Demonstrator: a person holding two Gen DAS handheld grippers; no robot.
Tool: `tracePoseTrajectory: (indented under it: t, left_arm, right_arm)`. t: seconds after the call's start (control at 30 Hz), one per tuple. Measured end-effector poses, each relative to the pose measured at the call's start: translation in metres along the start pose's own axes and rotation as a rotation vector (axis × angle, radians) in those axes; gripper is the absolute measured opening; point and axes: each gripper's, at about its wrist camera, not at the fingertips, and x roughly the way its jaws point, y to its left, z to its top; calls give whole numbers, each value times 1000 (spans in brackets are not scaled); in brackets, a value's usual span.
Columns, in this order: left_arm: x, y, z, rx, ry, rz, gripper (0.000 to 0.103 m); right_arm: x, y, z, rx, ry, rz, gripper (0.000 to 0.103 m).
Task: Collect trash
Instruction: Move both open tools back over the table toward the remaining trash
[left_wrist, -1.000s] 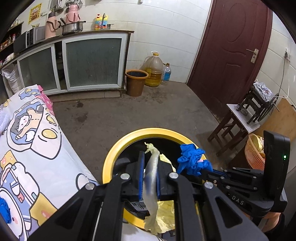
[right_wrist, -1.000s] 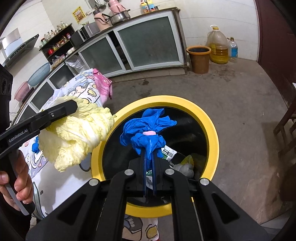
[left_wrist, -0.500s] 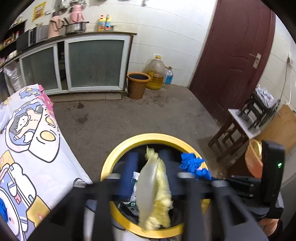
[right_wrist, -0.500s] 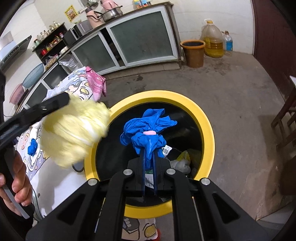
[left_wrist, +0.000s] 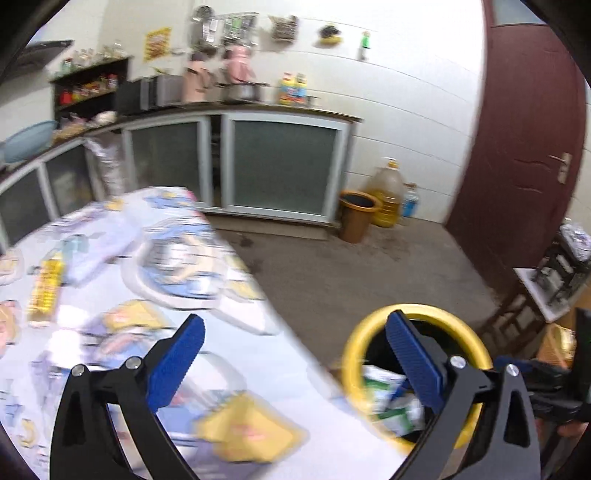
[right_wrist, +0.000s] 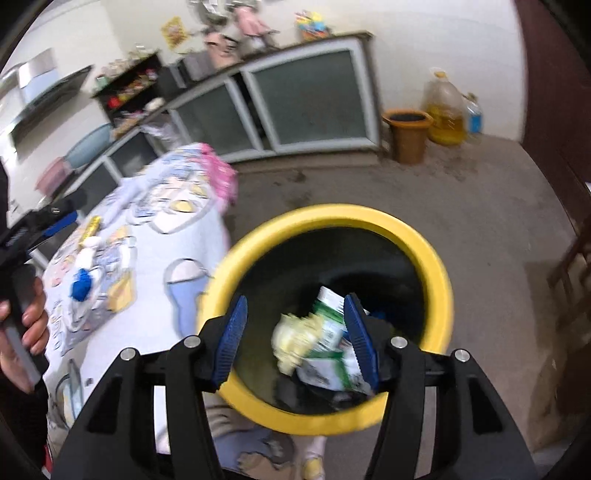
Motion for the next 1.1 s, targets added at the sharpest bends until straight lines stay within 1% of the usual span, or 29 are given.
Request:
tracePoseTrajectory:
  t: [0.07, 0.13, 0.17, 0.2, 0.27, 0.4, 0.5, 0.53, 0.63, 0.7, 0.8, 0.9, 0.97, 1.1]
  left_arm:
    - [-10, 31, 0, -14, -8, 57, 95]
    - [-21, 71, 1, -42, -15, 122, 95]
    - [-26, 88, 0, -56, -16, 148, 95]
    - [-33, 114, 0, -79, -14, 190, 95]
    - [-41, 147, -4, -110, -14, 244, 95]
    - [-52, 221, -9, -173, 15, 356, 95]
    - [-50, 256, -13, -174, 47, 418, 95]
    - [-48, 263, -15, -170, 54, 429, 95]
    - [-38, 283, -17, -149, 83, 486, 95]
    - [-30, 292, -16, -148, 92, 490, 95]
    - [-18, 305, -11, -150, 96, 488, 95]
    - [-3, 310, -3, -135, 101, 479, 95]
    - [9, 313, 4, -120, 110, 499, 95]
    - [40, 330, 15, -129, 176, 493, 95]
  right_arm:
    - [4, 29, 3, -63, -10, 58, 52]
    - [11, 62, 7, -125, -7, 106, 52]
    - [16, 78, 8, -155, -1, 133, 52]
    - [20, 91, 10, -176, 6, 153, 52]
    - [33, 130, 12, -234, 26, 208, 52]
    - [56, 193, 13, -329, 62, 294, 53]
    - [75, 240, 11, -392, 95, 360, 55]
    - [83, 258, 9, -418, 111, 382, 55]
    - [97, 295, 3, -472, 138, 409, 55]
    - [105, 321, -1, -518, 151, 421, 55]
    - [116, 348, -5, -568, 158, 418, 55]
    - [128, 367, -6, -592, 175, 401, 55]
    - [140, 377, -6, -605, 190, 374, 55]
    - [158, 388, -6, -606, 225, 354, 55]
